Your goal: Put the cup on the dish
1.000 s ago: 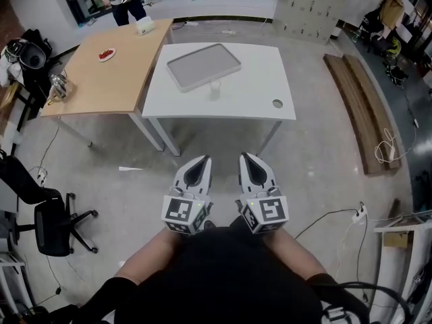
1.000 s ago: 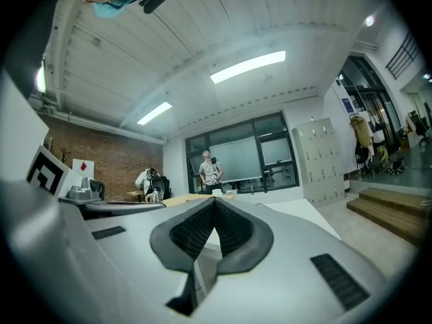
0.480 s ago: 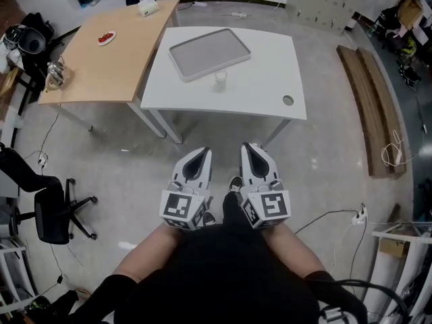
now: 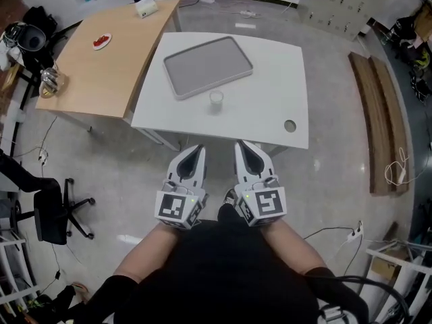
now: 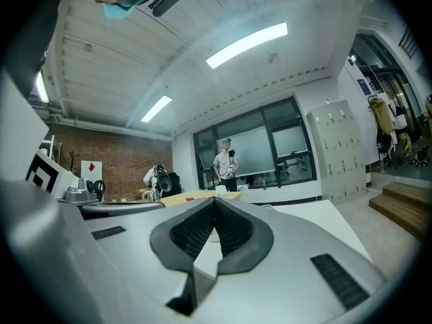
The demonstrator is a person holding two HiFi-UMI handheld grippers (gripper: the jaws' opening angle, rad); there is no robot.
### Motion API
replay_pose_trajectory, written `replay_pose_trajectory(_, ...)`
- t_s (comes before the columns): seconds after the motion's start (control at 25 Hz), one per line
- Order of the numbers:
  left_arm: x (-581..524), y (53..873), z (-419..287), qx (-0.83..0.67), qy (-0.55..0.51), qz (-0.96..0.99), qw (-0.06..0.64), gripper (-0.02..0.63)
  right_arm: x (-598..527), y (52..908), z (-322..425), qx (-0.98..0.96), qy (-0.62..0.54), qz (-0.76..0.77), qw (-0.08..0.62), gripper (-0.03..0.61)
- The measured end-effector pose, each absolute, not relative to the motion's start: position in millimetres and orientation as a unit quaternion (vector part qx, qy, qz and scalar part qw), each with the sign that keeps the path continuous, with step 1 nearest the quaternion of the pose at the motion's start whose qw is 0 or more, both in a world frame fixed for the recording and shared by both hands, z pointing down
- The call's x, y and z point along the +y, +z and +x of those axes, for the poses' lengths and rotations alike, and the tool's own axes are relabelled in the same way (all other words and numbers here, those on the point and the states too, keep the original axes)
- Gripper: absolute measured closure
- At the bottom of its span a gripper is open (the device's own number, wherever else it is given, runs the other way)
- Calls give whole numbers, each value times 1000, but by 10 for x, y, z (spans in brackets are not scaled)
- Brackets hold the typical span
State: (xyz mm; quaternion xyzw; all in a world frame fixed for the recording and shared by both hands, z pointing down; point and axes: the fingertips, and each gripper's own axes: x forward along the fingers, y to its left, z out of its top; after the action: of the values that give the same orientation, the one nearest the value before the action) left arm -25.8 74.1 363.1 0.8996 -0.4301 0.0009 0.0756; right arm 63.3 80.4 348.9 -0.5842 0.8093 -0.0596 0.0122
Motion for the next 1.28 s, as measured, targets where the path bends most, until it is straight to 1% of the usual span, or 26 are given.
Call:
replay_pose_trajectory(0.2,382,3582,-168,-446,-10,891,82,609,404,3522,756,818,-60,-572,5,566)
replay_pose_trajectory(0.64,-391,3777,-294,-436,19,895,95,609,-361,3709,604,814,-73,-576,-14,566)
replay_pose_trajectory(0.84,-847,3851,-383,-423,25,900,101,609,-781,3805,488,805,-81,-587,-33,566)
replay_pose_trajectory(1.28,-1601,4588,-302,-399,76,907,114,609,-1444,4572,488,785,-127,-602,-77,565)
